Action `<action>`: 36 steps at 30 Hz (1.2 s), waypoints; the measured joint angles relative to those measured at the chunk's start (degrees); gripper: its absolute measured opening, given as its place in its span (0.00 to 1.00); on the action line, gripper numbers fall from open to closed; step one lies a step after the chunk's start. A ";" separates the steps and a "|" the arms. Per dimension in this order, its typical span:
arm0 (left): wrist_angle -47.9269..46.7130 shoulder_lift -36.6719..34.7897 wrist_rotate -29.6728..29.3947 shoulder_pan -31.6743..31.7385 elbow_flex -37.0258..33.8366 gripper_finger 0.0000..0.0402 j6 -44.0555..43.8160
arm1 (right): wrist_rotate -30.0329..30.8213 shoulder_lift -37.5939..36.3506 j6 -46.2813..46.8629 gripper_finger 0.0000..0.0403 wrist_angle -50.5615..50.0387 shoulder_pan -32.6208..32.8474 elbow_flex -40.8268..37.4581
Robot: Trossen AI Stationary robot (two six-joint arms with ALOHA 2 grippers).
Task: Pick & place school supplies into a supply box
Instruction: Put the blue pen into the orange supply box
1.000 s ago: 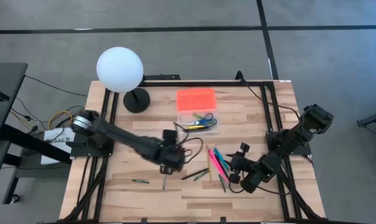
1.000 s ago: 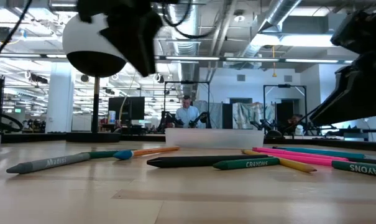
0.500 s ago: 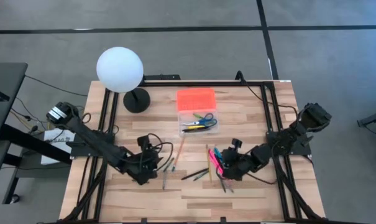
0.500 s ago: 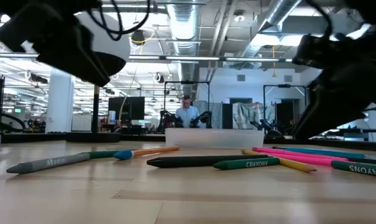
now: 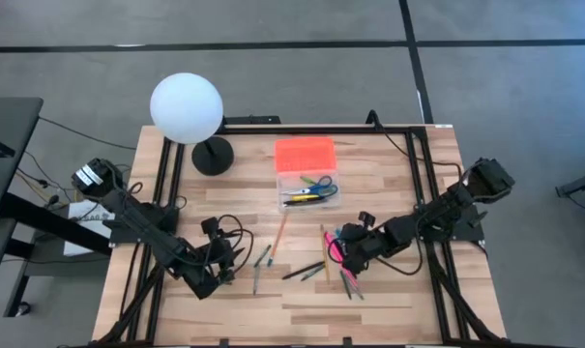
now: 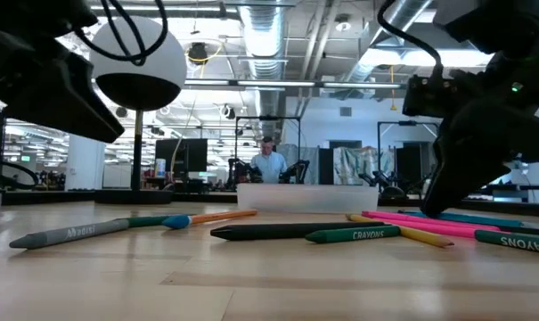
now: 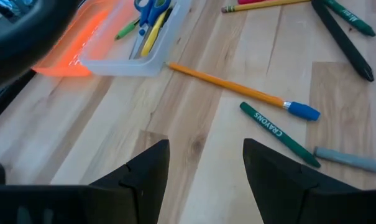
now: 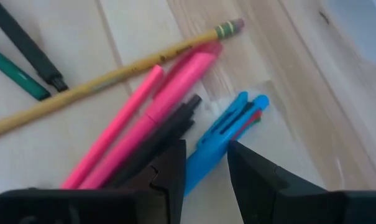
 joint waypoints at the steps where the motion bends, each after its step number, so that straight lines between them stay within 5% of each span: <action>1: 0.02 0.00 -0.06 -0.36 -0.15 0.50 -0.41 | -0.08 -0.02 0.70 0.27 -0.64 0.03 0.01; 24: 1.51 0.04 -4.39 -3.07 -0.38 0.50 -3.67 | -9.97 -0.35 5.37 0.27 -14.72 1.47 0.37; 36: 1.49 0.04 -4.48 -3.05 -0.38 0.50 -3.59 | -9.98 -0.31 2.01 0.11 -14.77 1.61 0.35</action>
